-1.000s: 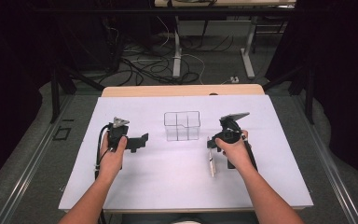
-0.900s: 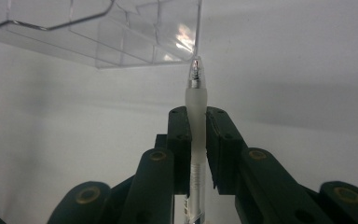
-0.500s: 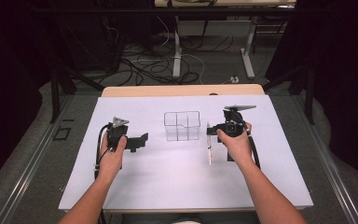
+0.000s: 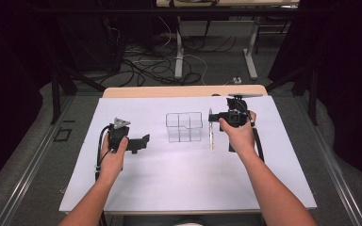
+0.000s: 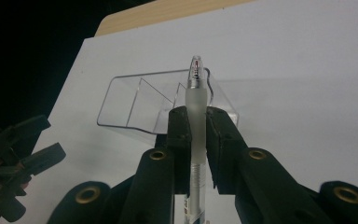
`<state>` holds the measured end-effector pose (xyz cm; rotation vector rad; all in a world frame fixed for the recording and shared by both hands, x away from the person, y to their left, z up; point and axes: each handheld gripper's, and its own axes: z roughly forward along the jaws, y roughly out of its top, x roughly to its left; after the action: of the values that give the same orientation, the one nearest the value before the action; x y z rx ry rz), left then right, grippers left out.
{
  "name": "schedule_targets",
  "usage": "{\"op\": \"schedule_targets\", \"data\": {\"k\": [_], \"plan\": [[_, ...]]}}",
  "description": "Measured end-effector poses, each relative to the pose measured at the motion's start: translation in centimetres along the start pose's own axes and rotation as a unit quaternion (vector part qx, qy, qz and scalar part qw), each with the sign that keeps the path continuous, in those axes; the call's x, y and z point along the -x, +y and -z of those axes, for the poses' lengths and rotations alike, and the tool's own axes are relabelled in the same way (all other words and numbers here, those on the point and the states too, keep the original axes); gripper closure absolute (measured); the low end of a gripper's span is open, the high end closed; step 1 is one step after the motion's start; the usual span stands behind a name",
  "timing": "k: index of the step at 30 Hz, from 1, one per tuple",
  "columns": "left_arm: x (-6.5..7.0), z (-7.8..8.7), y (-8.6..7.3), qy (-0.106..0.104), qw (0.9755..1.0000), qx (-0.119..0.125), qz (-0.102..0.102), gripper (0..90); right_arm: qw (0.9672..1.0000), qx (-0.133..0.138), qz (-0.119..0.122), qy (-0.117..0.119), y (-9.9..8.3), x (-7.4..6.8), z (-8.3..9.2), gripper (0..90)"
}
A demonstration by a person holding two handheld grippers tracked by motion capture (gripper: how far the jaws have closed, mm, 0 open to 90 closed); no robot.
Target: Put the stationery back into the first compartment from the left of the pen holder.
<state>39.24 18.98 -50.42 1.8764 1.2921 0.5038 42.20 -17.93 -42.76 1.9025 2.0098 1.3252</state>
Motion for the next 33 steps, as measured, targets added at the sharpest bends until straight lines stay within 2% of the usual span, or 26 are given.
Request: {"op": "schedule_targets", "data": {"k": [5,6,7,12,16,23,26,33], "plan": [[-0.1,0.0,0.0,0.000,1.0000,0.001,0.000,0.7,0.9997,0.020,0.015,0.000,1.0,-1.1,0.3,80.7],[-0.1,0.0,0.0,0.001,1.0000,0.005,0.001,0.7,0.9993,0.031,0.018,-0.002,1.1,-1.4,0.2,80.7],[-0.1,0.0,0.0,0.000,1.0000,0.005,0.002,0.7,0.9993,0.030,0.023,0.001,1.3,-1.6,0.4,80.7],[-0.1,0.0,0.0,0.000,1.0000,0.005,0.002,0.7,0.9971,0.062,0.045,0.004,1.7,-2.8,0.4,80.7],[-0.2,0.2,0.1,0.000,1.0000,0.002,0.003,0.7,0.9957,0.073,0.056,0.010,1.8,-3.7,0.3,80.7],[-0.3,0.1,0.1,0.000,0.9999,0.008,0.006,0.7,0.9909,0.103,0.086,0.009,2.0,-4.7,-0.2,80.7],[-0.3,0.1,0.2,-0.001,1.0000,0.003,0.007,0.7,0.9889,0.114,0.095,0.008,2.0,-5.0,-0.4,80.7],[-0.5,0.1,0.1,0.001,1.0000,0.007,0.007,0.7,0.9843,0.141,0.106,0.007,2.1,-5.3,-0.9,80.6]]}}
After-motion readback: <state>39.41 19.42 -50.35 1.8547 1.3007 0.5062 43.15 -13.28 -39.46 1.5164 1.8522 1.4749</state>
